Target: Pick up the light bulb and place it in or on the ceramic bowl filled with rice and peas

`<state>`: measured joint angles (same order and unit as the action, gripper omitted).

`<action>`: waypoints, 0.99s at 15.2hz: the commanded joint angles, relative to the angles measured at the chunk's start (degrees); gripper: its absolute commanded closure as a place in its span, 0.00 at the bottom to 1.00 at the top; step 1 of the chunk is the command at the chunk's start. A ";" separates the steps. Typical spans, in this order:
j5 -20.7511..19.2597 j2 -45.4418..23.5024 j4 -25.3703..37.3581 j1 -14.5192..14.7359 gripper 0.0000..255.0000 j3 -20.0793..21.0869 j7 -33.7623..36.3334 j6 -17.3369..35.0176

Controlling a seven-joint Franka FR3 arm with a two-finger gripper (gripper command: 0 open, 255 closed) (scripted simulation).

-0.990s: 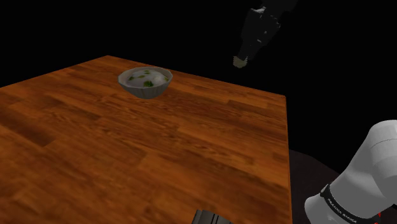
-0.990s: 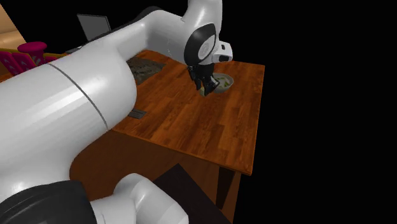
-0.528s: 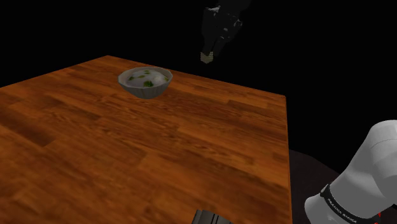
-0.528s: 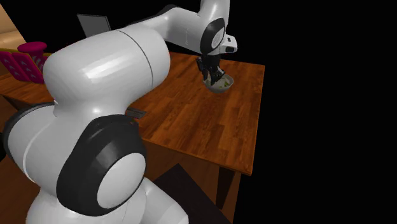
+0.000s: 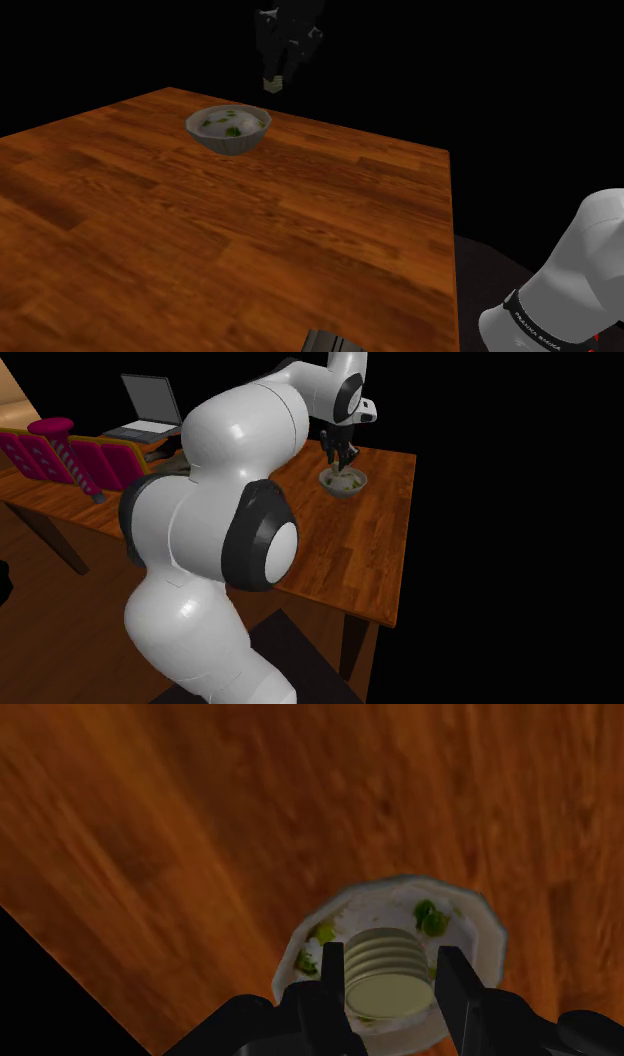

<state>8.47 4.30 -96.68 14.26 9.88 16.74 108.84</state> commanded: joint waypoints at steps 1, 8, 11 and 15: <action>-1.26 -5.32 6.54 0.35 1.00 0.60 1.26 -1.13; -5.89 -24.17 30.57 3.15 1.00 1.44 4.71 -6.28; -5.58 -23.08 26.58 2.91 1.00 1.41 4.37 -3.39; -5.26 -22.02 21.91 2.66 1.00 1.40 3.97 0.21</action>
<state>3.14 -18.00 -73.69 16.96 11.27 20.78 108.20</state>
